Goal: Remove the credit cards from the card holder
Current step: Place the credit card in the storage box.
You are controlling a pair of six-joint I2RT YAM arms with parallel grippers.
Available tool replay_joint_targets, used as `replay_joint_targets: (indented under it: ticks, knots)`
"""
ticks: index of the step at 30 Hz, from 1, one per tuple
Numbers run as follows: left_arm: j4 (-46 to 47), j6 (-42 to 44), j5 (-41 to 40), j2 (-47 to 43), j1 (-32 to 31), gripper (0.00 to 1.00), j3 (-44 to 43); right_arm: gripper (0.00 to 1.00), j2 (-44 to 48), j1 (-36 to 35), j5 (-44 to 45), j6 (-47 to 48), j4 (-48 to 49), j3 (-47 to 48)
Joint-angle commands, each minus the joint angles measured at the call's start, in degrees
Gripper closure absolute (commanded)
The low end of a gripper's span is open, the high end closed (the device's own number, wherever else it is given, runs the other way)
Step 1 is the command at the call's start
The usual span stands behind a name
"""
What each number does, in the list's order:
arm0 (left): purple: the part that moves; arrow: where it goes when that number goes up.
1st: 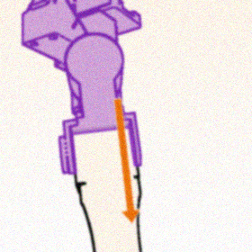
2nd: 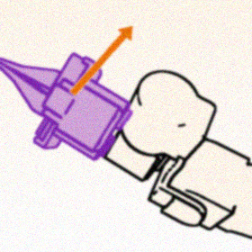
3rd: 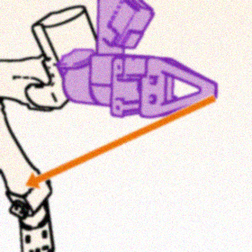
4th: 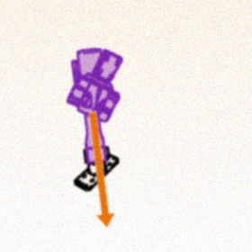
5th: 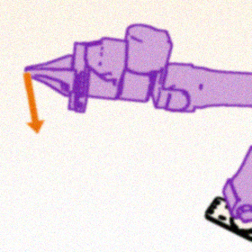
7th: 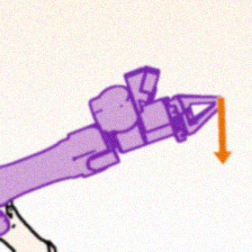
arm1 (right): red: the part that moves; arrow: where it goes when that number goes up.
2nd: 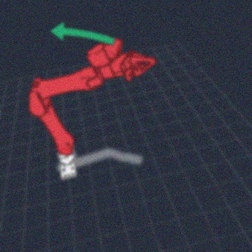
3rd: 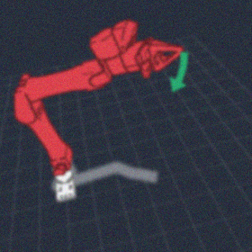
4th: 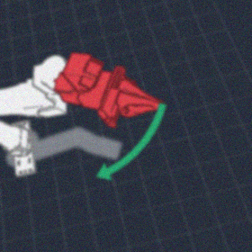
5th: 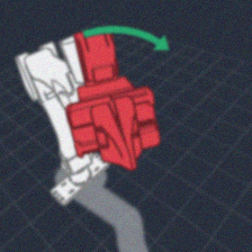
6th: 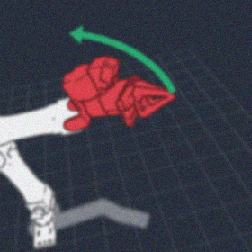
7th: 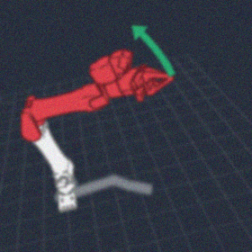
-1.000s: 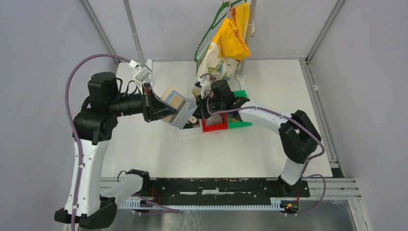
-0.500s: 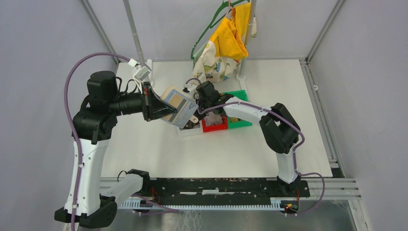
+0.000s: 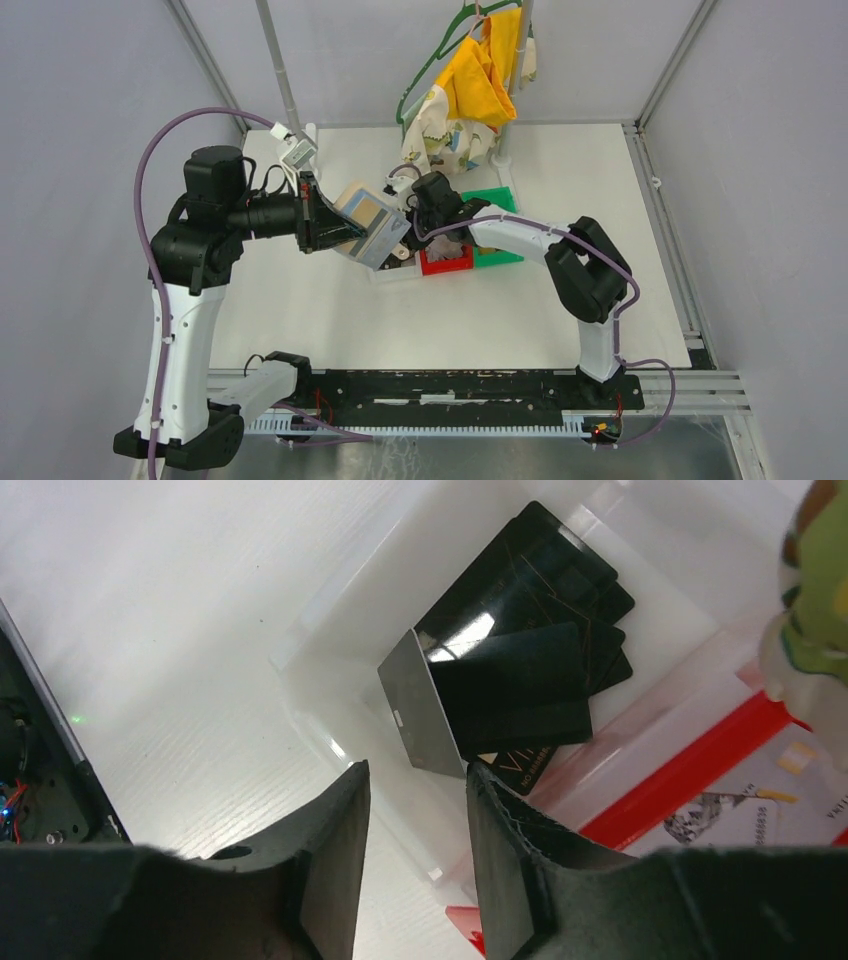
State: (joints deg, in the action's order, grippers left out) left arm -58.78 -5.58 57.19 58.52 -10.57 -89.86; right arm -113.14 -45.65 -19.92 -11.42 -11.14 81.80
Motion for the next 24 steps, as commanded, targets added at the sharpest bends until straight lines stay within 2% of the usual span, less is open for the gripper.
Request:
replay_joint_targets:
  ticks: [1, 6, 11, 15, 18, 20, 24]
  knots:
    - [0.4, 3.3, 1.0, -0.2, 0.2, 0.88, -2.7, 0.52, 6.6, -0.3, 3.2, 1.7, 4.1, -1.1]
    - [0.8, 3.1, 0.8, -0.3, 0.2, 0.88, -2.4, 0.45, 10.1, -0.3, 5.4, 2.8, 3.2, -1.0]
    - [1.3, 2.8, 0.2, -0.1, 0.2, 0.88, -2.1, 0.37, 16.9, -0.9, 0.2, 0.2, 7.0, -5.4]
    - [3.8, 2.0, -0.7, 0.4, 0.2, 0.88, -2.6, 0.23, 27.5, -3.8, -6.1, -6.5, 17.8, -18.5]
    - [4.1, 2.1, -0.2, 1.2, 0.2, 0.88, -3.6, 0.02, 37.4, -4.6, -7.2, -12.6, 28.4, -29.7]
    - [5.2, 1.1, 1.0, 1.3, 0.2, 0.88, -3.2, 0.02, 44.1, -4.6, -6.6, -15.4, 34.7, -37.2]
    - [7.2, -0.2, 1.3, 0.6, 0.2, 0.88, -2.3, 0.02, 54.0, -4.5, -3.5, -20.5, 42.3, -45.8]
